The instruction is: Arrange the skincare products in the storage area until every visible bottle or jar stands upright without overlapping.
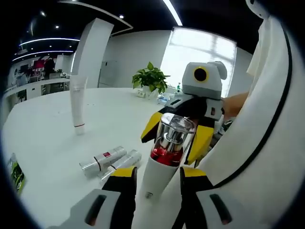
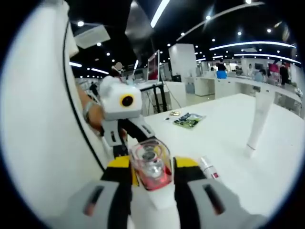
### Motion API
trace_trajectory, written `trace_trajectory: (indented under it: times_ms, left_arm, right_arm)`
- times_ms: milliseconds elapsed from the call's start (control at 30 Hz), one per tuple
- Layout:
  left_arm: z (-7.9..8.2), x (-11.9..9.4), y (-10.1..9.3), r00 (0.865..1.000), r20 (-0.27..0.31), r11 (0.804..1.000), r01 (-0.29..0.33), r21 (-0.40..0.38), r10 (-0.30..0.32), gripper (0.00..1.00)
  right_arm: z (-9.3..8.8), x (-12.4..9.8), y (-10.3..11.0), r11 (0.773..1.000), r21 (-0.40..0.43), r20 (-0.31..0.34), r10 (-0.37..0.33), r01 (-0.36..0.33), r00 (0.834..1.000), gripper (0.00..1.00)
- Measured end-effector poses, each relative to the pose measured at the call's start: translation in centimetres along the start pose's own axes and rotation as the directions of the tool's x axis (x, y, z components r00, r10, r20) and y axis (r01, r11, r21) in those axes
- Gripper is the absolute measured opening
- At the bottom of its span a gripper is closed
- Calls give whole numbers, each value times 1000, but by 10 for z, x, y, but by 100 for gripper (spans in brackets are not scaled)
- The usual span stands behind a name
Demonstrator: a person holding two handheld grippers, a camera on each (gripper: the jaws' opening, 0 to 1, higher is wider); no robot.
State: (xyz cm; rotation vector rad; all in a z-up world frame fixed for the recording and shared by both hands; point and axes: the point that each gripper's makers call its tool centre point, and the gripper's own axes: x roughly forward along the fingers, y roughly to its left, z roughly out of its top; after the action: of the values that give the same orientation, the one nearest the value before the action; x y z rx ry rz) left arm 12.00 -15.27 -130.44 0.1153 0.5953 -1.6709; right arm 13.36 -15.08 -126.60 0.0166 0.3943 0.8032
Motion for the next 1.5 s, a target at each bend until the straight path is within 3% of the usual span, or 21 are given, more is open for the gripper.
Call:
trace_trajectory:
  times_ms: [233,400,833,1033,1167,1400,1500]
  left_arm:
    - [-13,-8,4,999,-25,999,-31,-24,30,31]
    - [-14,-14,8,998,-7,996,-55,-72,55,33]
    - [-10,-16,19,996,13,989,-84,-121,86,30]
    - [-15,-15,20,996,4,987,-84,-137,86,30]
    - [-15,-15,20,996,2,985,-88,-146,89,30]
    - [-17,-18,20,996,-5,981,-93,-173,94,30]
    - [-9,-22,24,993,32,968,-106,-228,116,30]
  right_arm:
    - [-15,12,2,1000,-17,-65,16,-17,998,32]
    - [-14,11,1,997,-81,-72,-10,4,997,29]
    - [-11,-7,-9,999,-23,-93,-49,47,994,27]
    - [15,-36,-29,995,-6,-50,-98,97,994,27]
    - [22,-48,-47,992,-20,-50,-124,123,991,27]
    - [34,-67,-98,983,-56,-74,-178,174,981,27]
    - [36,-70,-123,977,-68,-83,-206,201,975,27]
